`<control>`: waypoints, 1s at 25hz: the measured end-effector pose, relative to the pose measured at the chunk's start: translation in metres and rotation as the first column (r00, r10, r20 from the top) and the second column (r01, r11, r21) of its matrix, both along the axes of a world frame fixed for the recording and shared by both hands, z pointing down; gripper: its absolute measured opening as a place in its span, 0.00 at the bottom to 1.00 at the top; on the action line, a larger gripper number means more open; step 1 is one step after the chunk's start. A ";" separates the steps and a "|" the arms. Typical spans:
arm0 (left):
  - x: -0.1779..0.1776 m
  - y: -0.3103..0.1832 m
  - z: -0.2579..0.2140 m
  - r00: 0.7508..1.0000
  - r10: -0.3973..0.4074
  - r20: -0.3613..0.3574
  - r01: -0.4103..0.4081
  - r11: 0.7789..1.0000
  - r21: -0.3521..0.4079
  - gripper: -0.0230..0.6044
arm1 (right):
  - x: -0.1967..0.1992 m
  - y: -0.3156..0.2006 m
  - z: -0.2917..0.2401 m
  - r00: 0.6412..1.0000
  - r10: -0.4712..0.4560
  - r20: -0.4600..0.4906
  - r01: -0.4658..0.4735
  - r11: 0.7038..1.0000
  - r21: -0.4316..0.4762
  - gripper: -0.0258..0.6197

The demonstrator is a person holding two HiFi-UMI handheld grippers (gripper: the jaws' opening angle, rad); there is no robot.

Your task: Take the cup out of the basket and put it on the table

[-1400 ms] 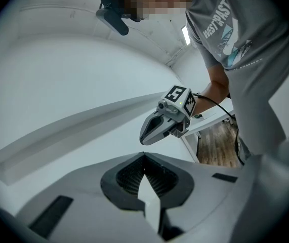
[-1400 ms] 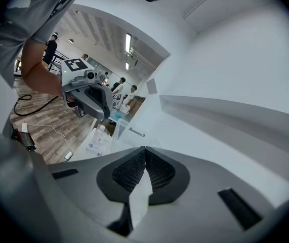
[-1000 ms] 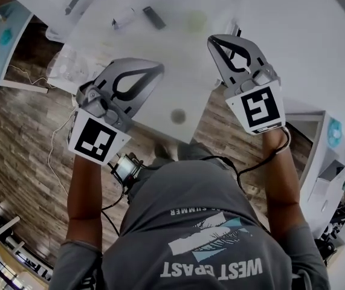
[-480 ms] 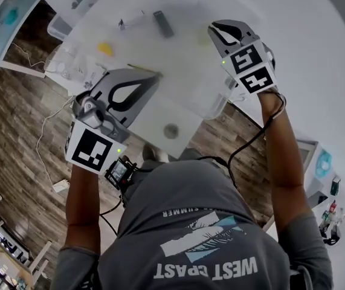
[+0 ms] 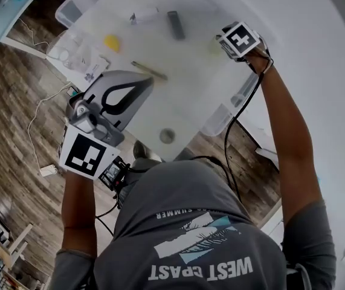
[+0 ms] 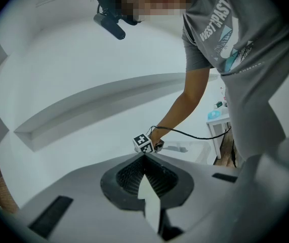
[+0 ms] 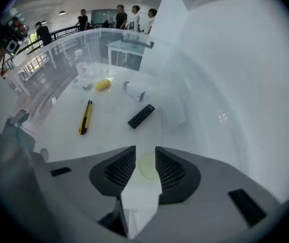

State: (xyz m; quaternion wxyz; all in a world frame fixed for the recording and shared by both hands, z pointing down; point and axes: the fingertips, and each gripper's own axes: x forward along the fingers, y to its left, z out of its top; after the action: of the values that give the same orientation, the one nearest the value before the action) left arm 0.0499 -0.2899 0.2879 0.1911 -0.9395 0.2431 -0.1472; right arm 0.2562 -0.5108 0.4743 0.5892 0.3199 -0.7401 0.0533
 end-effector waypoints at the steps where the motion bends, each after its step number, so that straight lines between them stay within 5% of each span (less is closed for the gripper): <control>1: -0.002 -0.001 0.001 1.000 -0.012 0.000 0.012 1.000 -0.005 0.05 | 0.002 -0.005 0.011 1.000 0.009 -0.014 -0.009 0.999 -0.035 0.24; 11: -0.016 0.000 0.010 0.995 -0.095 0.021 0.096 0.995 -0.042 0.05 | 0.031 -0.010 0.108 0.989 0.098 -0.108 -0.125 0.948 -0.291 0.24; 20: -0.023 0.007 0.018 0.992 -0.118 0.038 0.120 0.990 -0.068 0.05 | 0.036 0.001 0.138 0.986 0.024 -0.165 -0.080 0.936 -0.344 0.10; 25: -0.028 0.012 0.017 0.994 -0.106 0.033 0.108 0.992 -0.066 0.05 | 0.028 -0.005 0.120 0.989 0.000 -0.148 -0.041 0.959 -0.279 0.09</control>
State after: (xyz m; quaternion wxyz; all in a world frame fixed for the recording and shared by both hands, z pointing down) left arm 0.0222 -0.2774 0.3046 0.1547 -0.9288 0.2852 -0.1791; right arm 0.2840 -0.5161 0.5947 0.6807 0.2438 -0.6764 0.1403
